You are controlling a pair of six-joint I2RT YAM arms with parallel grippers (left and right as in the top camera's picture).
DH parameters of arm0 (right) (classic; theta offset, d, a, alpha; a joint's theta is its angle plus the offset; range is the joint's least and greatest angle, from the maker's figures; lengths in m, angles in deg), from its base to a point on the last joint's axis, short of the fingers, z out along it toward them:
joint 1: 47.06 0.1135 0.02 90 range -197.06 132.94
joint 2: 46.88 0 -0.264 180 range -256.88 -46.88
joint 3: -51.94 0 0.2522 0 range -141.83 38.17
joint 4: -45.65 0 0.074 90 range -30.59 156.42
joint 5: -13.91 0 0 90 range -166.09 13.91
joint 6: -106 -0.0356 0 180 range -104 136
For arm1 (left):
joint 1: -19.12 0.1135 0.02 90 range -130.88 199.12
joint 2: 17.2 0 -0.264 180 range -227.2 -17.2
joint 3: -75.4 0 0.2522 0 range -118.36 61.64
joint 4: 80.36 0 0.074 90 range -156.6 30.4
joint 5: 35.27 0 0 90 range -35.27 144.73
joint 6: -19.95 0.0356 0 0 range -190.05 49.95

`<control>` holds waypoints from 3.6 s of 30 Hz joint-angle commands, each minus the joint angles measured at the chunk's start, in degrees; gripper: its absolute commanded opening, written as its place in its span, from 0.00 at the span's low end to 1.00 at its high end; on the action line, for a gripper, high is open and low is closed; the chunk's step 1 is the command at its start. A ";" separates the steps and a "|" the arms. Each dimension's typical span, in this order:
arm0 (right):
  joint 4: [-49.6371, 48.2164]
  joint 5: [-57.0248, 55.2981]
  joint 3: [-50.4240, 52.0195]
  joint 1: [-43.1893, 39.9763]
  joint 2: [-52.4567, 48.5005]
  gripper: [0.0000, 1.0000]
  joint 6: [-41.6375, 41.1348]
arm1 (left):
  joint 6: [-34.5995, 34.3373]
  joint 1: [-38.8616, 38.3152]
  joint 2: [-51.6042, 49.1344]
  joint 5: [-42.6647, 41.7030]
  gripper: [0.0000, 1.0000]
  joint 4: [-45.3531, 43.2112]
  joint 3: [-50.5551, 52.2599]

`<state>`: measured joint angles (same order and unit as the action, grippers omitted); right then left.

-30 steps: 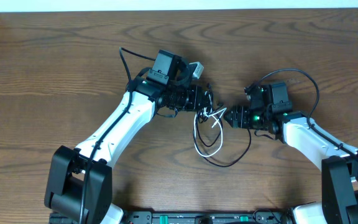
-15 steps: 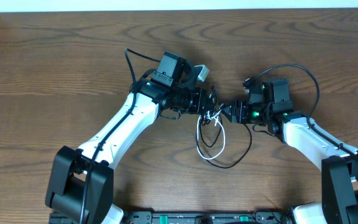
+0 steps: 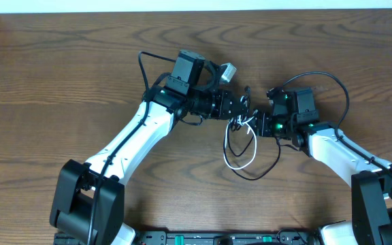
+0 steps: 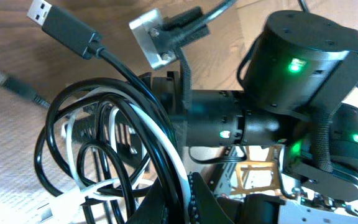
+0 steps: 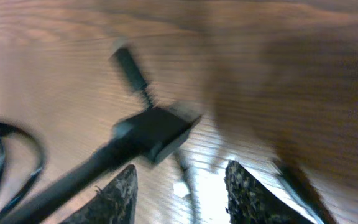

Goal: Untangle cables

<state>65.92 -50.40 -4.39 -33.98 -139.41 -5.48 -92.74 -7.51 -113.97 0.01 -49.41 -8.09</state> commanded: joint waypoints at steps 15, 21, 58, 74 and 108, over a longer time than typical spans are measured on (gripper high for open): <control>16.00 -27.26 0.37 0.13 -0.48 0.36 -14.67 | -0.72 2.51 0.24 -3.13 0.07 -0.37 0.17; 8.48 -5.81 0.37 0.13 -0.48 0.43 -0.74 | -0.26 2.45 0.24 -2.19 0.08 -0.15 0.20; 12.41 -7.23 0.37 0.09 -0.48 0.57 5.22 | 25.64 2.45 0.22 8.39 0.32 12.98 0.20; 12.83 -7.39 0.37 0.09 -0.48 0.57 5.22 | 22.53 2.47 0.22 33.40 0.40 21.20 0.20; 19.74 -1.31 -3.93 -8.44 11.50 0.70 6.97 | 17.68 -12.44 -7.82 27.69 0.40 13.35 0.31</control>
<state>85.70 -54.11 -7.30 -42.55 -129.40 0.40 -74.73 -18.44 -121.25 23.66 -36.23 -8.09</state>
